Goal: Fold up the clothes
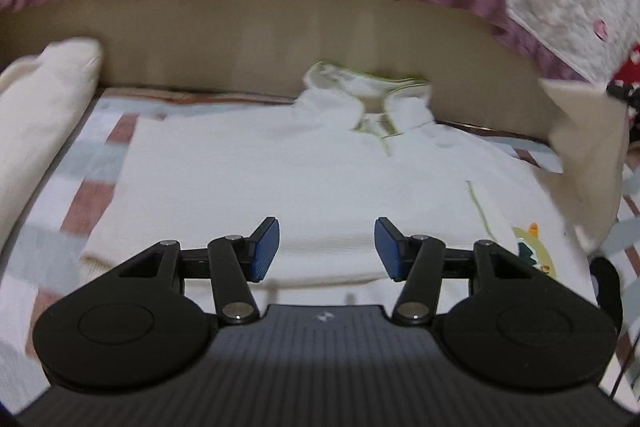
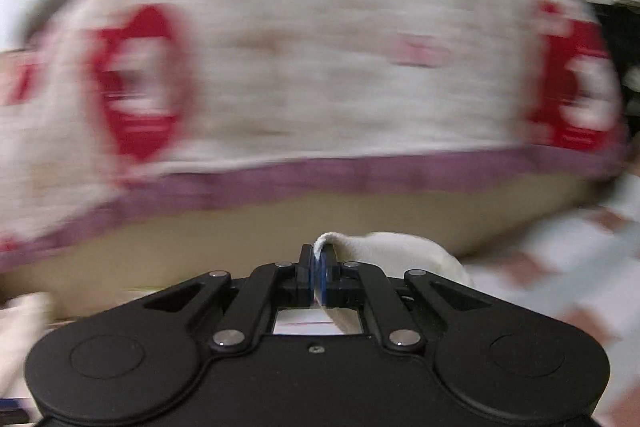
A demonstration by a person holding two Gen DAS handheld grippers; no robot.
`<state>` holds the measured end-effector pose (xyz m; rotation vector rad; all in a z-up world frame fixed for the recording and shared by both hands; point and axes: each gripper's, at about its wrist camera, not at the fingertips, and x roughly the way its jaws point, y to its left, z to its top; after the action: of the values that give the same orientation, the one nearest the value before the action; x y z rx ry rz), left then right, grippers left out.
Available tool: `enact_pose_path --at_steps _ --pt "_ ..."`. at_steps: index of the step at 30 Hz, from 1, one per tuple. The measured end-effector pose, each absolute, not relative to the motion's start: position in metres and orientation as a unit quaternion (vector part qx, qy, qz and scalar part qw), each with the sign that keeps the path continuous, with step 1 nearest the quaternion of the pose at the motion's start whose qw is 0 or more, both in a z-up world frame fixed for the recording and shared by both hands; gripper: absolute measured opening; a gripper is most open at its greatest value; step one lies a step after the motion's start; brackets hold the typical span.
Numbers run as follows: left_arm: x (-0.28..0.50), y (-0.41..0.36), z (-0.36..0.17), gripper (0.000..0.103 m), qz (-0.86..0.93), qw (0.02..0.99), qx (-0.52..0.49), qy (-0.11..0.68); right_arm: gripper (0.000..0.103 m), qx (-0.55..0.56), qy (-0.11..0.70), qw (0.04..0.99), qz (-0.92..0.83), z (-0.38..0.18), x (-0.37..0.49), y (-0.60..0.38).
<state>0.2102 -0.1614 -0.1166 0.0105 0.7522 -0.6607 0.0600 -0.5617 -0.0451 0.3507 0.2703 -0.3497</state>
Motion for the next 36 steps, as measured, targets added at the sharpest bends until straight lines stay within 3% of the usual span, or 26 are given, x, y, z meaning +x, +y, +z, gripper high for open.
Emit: enact_pose_path --at_steps 12,21,24,26,30,36 --pt "0.209 -0.154 -0.141 0.052 -0.339 0.861 -0.043 0.376 0.004 0.137 0.258 0.952 -0.092 -0.087 0.093 -0.506" --pt "0.209 -0.155 -0.143 0.052 -0.353 0.856 -0.065 0.371 0.005 0.163 0.142 0.976 0.008 -0.013 0.116 -0.455" --pt "0.209 -0.154 -0.148 0.052 -0.346 0.856 -0.054 0.38 0.015 0.147 0.23 0.962 0.028 -0.038 0.132 -0.45" --pt "0.21 -0.155 -0.153 0.052 -0.342 0.855 -0.045 0.386 0.041 0.156 0.308 0.938 0.042 -0.074 0.133 -0.447" --pt "0.212 -0.156 -0.158 0.052 -0.338 0.854 -0.044 0.393 0.041 0.152 0.362 0.92 -0.005 -0.131 0.105 -0.449" --pt "0.237 -0.162 -0.146 0.053 -0.323 0.863 -0.073 0.381 0.048 0.081 0.385 0.914 -0.1 -0.15 0.059 -0.486"
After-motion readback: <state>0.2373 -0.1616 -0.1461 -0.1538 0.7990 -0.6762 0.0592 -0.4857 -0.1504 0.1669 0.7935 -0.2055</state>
